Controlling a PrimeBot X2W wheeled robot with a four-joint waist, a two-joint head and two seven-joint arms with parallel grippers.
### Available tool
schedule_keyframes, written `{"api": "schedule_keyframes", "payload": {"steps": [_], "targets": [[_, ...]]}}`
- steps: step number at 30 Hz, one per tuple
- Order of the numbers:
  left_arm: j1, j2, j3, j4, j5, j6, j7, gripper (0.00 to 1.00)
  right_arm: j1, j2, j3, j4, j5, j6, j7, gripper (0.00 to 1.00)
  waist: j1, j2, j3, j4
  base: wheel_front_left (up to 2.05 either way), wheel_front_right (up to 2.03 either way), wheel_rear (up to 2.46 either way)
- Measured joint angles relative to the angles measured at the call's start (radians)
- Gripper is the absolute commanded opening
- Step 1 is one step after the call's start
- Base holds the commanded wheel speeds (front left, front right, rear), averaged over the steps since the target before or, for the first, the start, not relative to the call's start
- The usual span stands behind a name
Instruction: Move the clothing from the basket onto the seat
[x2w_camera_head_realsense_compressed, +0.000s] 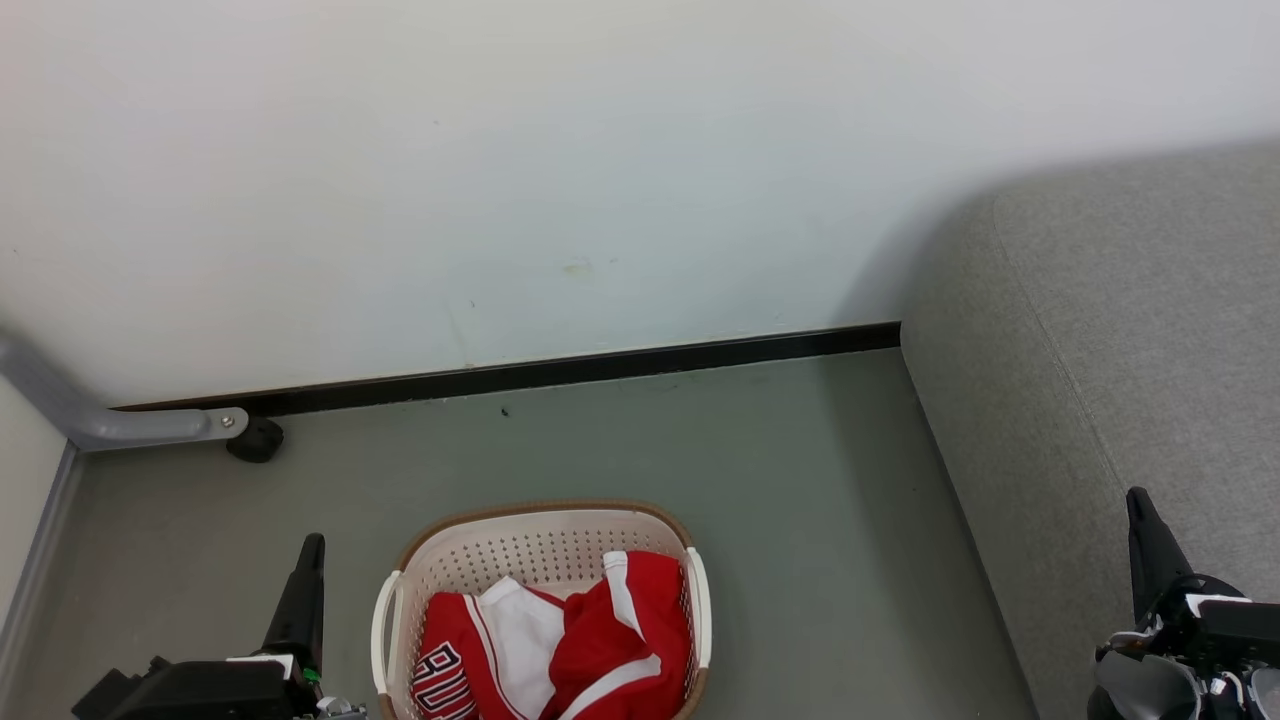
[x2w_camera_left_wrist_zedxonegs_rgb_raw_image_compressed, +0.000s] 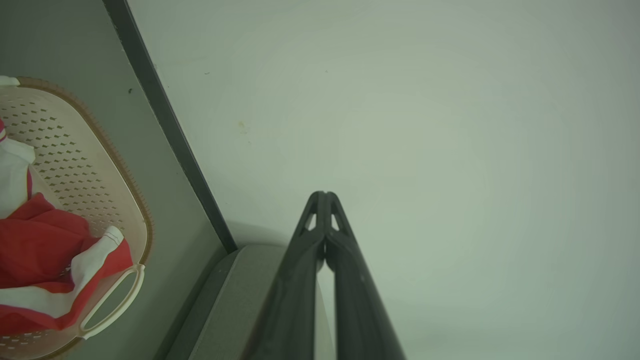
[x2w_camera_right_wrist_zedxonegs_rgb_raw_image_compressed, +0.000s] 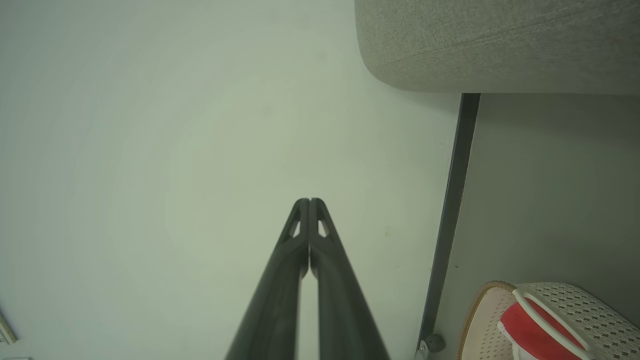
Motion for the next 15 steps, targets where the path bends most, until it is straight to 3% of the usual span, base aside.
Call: {"api": "schedule_keyframes", "payload": {"steps": [15], "targets": [[0.000,0.000,0.000,0.000,0.000,0.000,0.000,0.00,0.000,0.000,0.000,0.000,0.000,0.000,0.000,0.00,0.0000,0.0000,0.000,0.000,0.00,0.00,0.00]]}}
